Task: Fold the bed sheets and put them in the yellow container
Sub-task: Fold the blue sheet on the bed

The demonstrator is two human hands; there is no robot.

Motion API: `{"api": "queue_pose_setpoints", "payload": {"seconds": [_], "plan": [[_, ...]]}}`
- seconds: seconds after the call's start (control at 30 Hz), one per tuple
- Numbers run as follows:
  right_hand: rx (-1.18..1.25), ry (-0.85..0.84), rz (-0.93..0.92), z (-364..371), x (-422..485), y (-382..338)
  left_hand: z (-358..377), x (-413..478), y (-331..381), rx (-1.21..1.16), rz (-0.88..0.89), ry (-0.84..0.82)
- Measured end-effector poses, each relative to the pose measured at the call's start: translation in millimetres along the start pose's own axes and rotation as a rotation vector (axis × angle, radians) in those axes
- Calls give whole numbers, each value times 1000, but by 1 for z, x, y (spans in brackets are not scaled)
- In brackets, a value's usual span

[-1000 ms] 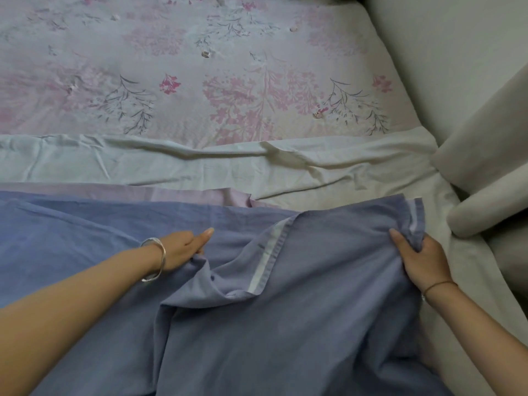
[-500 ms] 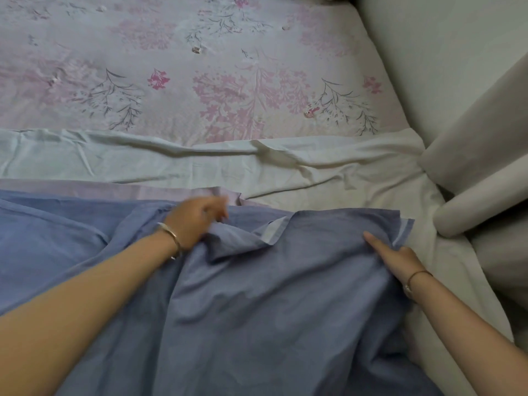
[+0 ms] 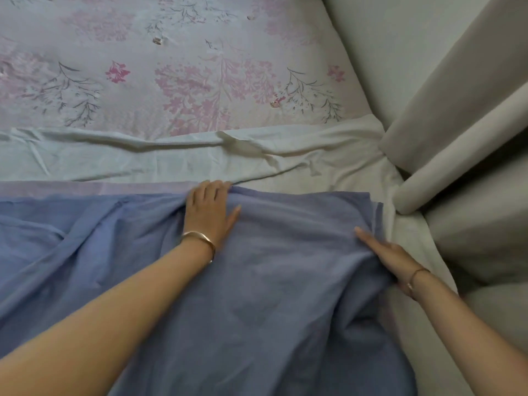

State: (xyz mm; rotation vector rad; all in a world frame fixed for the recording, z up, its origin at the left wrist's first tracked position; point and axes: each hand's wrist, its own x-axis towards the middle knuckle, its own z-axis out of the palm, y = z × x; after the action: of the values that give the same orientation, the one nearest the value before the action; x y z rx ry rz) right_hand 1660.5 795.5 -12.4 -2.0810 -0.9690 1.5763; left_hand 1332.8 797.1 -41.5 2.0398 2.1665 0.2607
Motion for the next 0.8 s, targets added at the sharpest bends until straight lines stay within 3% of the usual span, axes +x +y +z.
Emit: {"api": "queue_pose_setpoints", "payload": {"seconds": [0.07, 0.13, 0.27, 0.43, 0.53, 0.67, 0.8], "plan": [[164, -198, 83, -17, -19, 26, 15, -40, 24, -138, 159, -42], [191, -314, 81, -20, -43, 51, 25, -78, 46, -236, 199, -220], [-71, -83, -132, -18, -70, 57, 33, -108, 62, -253, 58, -218], [28, 99, -225, -32, -66, 42, 37, -132, 72, -188, 31, -324], [133, -9, -145, -27, -89, 89, 37, -140, 71, -184, -39, -358], [29, -33, -101, -25, -155, 167, 36, -186, 102, -222, -8, -325], [-134, -95, 31, -19, -190, 202, 41, -221, 119, -239, -71, -331]]}}
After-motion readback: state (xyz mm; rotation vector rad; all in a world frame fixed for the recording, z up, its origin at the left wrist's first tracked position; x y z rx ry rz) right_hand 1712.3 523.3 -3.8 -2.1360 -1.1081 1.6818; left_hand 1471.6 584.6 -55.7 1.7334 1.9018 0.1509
